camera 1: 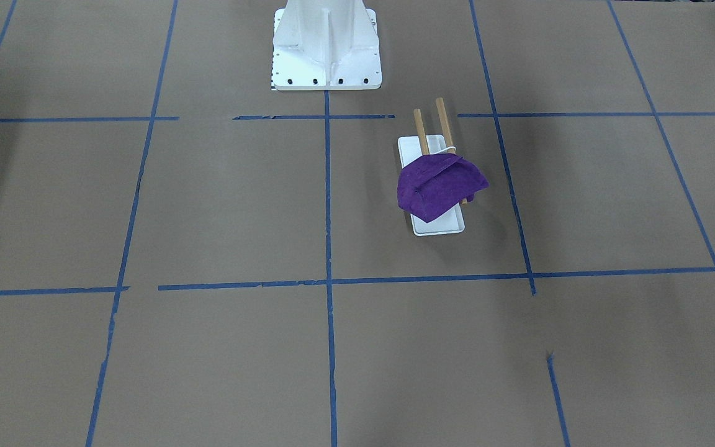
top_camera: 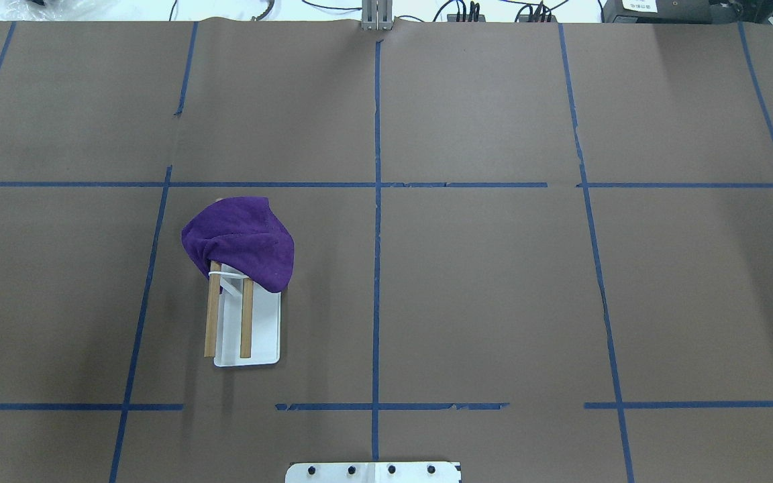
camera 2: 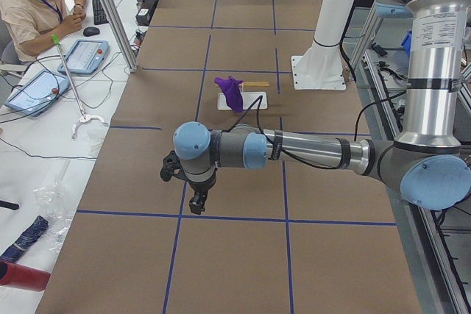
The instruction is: Hang towel on rack
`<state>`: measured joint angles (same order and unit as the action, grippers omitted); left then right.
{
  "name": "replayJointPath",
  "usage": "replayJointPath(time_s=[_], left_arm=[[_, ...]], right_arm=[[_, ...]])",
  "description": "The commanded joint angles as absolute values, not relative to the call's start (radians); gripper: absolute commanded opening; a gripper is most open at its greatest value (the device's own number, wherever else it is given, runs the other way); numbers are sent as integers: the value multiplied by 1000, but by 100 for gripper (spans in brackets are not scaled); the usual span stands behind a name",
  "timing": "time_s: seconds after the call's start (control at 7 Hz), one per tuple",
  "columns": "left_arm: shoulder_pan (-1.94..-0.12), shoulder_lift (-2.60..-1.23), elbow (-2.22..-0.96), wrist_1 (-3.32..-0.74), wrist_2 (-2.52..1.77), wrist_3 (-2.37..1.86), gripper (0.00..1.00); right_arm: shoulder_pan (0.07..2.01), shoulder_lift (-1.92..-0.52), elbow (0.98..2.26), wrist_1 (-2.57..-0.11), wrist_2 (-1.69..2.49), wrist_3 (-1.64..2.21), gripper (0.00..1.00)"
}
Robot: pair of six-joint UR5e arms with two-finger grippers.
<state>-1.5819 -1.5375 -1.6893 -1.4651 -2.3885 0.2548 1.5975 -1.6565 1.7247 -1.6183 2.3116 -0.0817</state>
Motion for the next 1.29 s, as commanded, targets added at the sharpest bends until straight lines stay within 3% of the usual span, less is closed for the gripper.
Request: replayJointPath(time_s=[0.0, 0.43, 1.14], left_arm=[[-1586, -1514, -1683, -1469, -2382, 258, 100], [-1588, -1514, -1762, -1467, -2306, 256, 100], [-1585, -1523, -1756, -1471, -2313, 249, 100]], right_arm=[[1597, -1657, 1727, -1617, 2316, -81, 100], [1597, -1658, 1726, -1611, 2318, -81, 100], [1597, -1657, 1723, -1609, 2318, -78, 100]])
